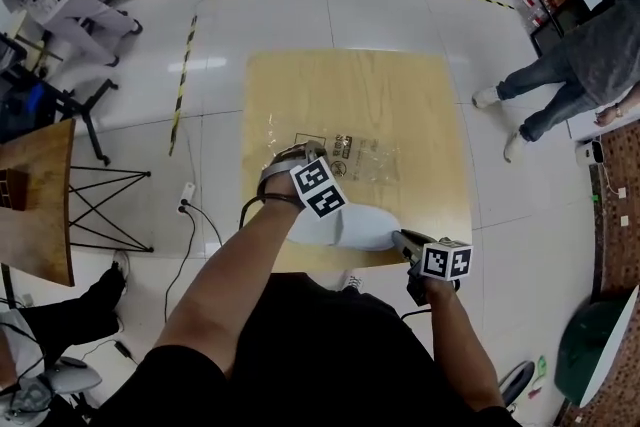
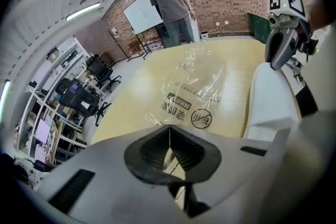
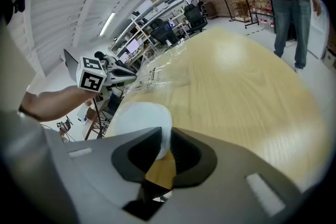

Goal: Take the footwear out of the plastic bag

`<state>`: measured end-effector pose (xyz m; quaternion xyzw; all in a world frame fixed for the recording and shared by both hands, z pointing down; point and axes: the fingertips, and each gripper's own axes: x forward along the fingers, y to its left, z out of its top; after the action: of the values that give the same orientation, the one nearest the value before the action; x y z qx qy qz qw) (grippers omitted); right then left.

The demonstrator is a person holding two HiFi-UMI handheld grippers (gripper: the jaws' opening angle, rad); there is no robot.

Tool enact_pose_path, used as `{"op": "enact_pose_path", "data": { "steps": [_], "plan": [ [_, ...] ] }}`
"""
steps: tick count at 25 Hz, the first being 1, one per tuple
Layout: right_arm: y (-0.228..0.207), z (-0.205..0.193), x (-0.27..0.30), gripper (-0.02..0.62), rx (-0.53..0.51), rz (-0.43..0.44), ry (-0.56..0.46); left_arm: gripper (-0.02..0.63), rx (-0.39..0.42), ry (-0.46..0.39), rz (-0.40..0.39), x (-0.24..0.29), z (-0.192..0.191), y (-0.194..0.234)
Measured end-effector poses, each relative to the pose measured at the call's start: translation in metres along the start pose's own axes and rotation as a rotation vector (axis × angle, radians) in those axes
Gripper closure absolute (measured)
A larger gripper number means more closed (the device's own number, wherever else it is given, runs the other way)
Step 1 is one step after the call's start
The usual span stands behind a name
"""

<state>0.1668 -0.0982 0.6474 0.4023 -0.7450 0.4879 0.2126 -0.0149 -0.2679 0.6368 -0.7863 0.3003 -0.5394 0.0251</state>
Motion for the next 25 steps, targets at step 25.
{"op": "enact_pose_path", "data": {
  "steps": [25],
  "plan": [
    [0.07, -0.008, -0.058, 0.594, -0.273, 0.28, -0.102, 0.595, -0.838, -0.279, 0.024, -0.181, -0.057, -0.066]
  ]
}}
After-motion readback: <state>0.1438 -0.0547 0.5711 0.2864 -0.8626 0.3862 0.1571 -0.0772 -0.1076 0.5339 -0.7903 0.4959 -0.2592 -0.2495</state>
